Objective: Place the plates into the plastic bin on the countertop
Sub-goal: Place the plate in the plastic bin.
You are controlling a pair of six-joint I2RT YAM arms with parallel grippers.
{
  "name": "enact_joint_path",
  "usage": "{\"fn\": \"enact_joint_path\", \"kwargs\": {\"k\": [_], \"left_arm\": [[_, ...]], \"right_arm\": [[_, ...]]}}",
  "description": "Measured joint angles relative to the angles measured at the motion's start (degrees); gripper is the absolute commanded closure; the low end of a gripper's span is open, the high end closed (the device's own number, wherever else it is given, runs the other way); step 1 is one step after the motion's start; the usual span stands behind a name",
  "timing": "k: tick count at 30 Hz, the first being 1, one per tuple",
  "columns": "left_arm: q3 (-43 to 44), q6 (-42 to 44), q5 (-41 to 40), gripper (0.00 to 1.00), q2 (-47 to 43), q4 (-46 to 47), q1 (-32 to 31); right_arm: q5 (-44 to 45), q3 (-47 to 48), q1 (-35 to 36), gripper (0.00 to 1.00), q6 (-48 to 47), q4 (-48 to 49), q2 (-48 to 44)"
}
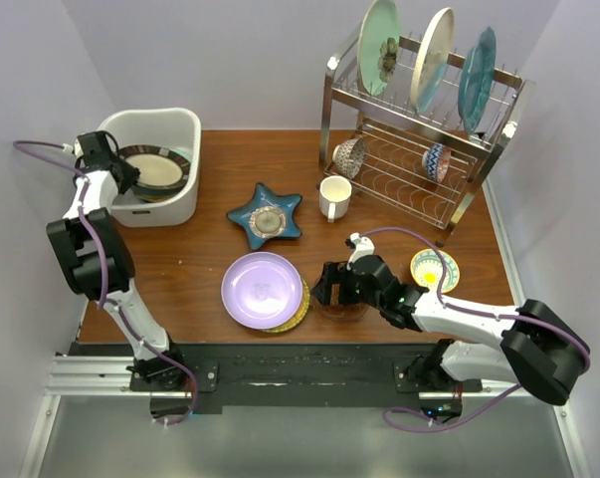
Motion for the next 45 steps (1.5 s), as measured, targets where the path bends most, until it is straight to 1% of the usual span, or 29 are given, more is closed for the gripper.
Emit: {"fn": "enact_joint_path", "kwargs": {"k": [4,10,14,16,18,23,37,45], "left_arm": [[0.79,1.09,1.75,0.63,1.81,0.28,0.00],[6.29,4.35,1.31,0.62,4.87,-2.89,0.00],[8.31,6.47,0.15,0.55,6.03,-4.52,-0.04],[8.87,7.19,-0.83,0.49,6.69,-5.35,-0.28],[9.11,8.22,-1.92,0.48,6.84,-5.90,-0.83],[10.36,10.34,-5.25,0.48,7.17,-8.00,-2.16],[15.34,11.41,-6.88,0.48,9.99,-12.09,-2.34],[15.17,11.37,-8.96,0.48,9.49,-12.57,-3.10]], "right_arm": [[0.02,0.00,0.00,0.06,-0.02,-0.02,-0.39],[0.00,0.00,0.00,0.06,-0.04,-0.04,-0.76],[-0.02,0.00,0.00,0.06,-0.04,-0.04,-0.76],[-0.02,0.00,-0.02,0.06,-0.04,-0.04,-0.76],[-0.04,0.00,0.00,0.06,-0.02,-0.04,-0.76],[-0.20,0.00,0.00,0.06,-0.02,-0.04,-0.76],[-0.61,0.00,0.00,0.06,-0.02,-0.02,-0.92],[-1.49,0.00,0.00,0.06,0.02,-0.02,-0.92]]}}
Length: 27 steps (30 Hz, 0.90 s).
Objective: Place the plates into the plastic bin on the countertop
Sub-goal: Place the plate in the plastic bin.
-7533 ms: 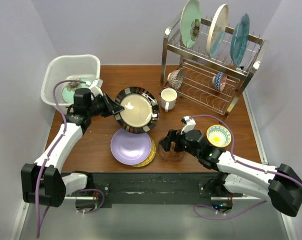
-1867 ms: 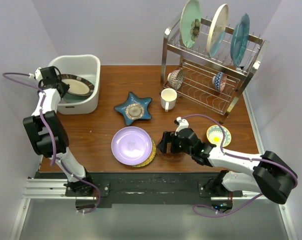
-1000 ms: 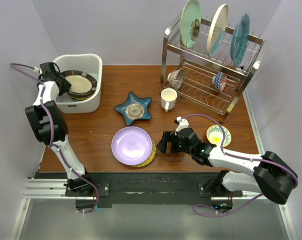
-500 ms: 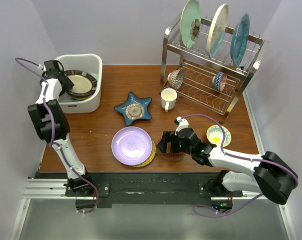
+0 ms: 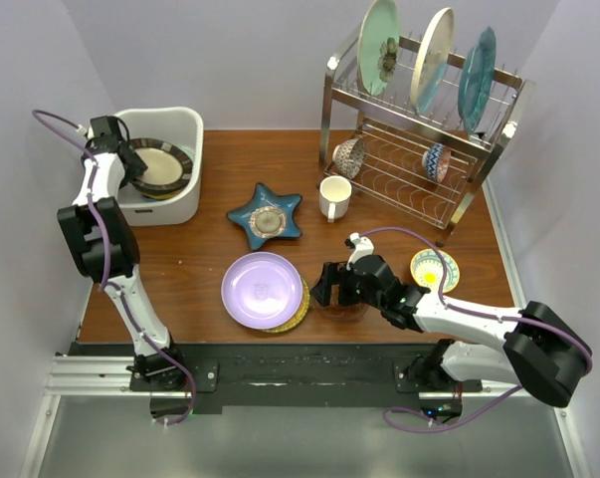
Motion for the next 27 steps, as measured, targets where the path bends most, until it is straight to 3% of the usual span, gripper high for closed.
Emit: {"fn": "enact_joint_path", "kwargs": {"k": [16,17,18,27], "left_arm": [[-6.88,2.38,-4.17,0.37,-4.46,1.49,-1.75],[-7.19,2.73,-4.35,0.33,-4.52,1.40,-1.77],[-7.43,2.84,-4.44,0.02,-4.57,1.20,-1.77],[-11.50,9.53,-4.33,0.00,-5.53,-1.55,-4.37]], "right_arm": [[-1.73,0.00,0.00,0.05,0.02,1.22,0.04],[-1.81,0.00,0.00,0.05,0.02,1.27,0.04],[-1.95,0.00,0.00,0.05,0.02,1.27,0.04],[-2.54,0.00,0.00,0.05,0.04,1.40,0.04]]}}
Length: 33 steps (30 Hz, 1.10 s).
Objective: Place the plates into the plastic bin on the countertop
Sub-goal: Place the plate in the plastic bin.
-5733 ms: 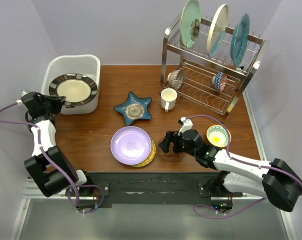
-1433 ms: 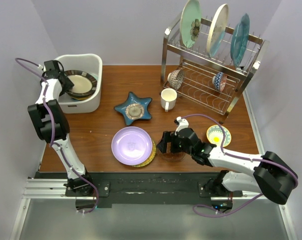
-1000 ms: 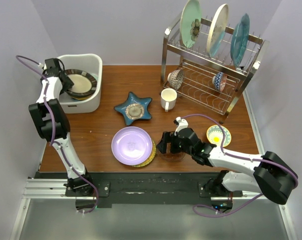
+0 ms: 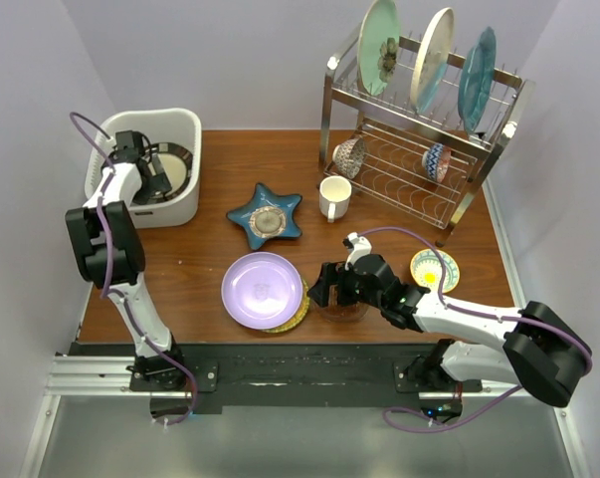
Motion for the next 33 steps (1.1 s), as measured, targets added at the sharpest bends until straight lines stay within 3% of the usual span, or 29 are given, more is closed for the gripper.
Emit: {"fn": "enact_joint_path", "kwargs": {"k": [9,20,26,33], "left_arm": [[-2.82,2.43,2.14,0.01,-5.27,-0.72,-1.40],[-4.66,1.90,6.05,0.01,-27.63,-2.84,-4.74],[-5.27,1.25,11.80,0.01,-33.70,-2.05,-6.62],[-12.26,-0.68,23.12,0.00,-40.06,2.93,-9.14]], "right_arm": [[-0.39,0.00,0.00,0.05,0.00,0.20,0.00],[-0.37,0.00,0.00,0.05,0.00,0.22,0.00],[-0.37,0.00,0.00,0.05,0.00,0.37,0.50],[-0.39,0.02,0.00,0.05,0.00,0.44,1.86]]}}
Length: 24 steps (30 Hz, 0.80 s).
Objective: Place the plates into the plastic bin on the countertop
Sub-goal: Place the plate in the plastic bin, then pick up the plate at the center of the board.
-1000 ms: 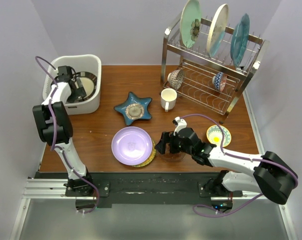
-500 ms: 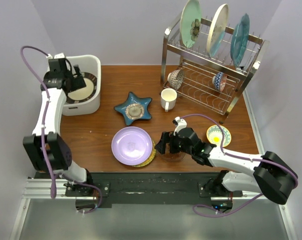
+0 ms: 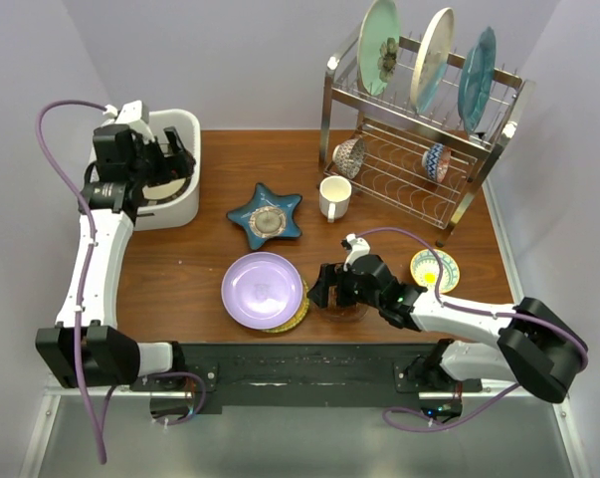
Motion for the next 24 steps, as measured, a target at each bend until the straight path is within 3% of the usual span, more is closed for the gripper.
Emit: {"fn": "enact_joint_path", "kwargs": {"k": [6,14,24], "left_arm": [[-2.71,-0.74,3.50,0.01,-1.25,2.75,-5.35],[-9.31,-3.34,4.74,0.16,-1.07,6.16,-13.00],[-19.56,-8.00,3.45,0.22,0.44,12.17,-18.99]], "right_arm": [[0.00,0.22,-0.02,0.05,0.00,0.20,0.17],[-0.02,0.52,0.00,0.05,0.00,0.24,0.94],[0.00,0.52,0.00,0.05,0.00,0.28,0.94]]}}
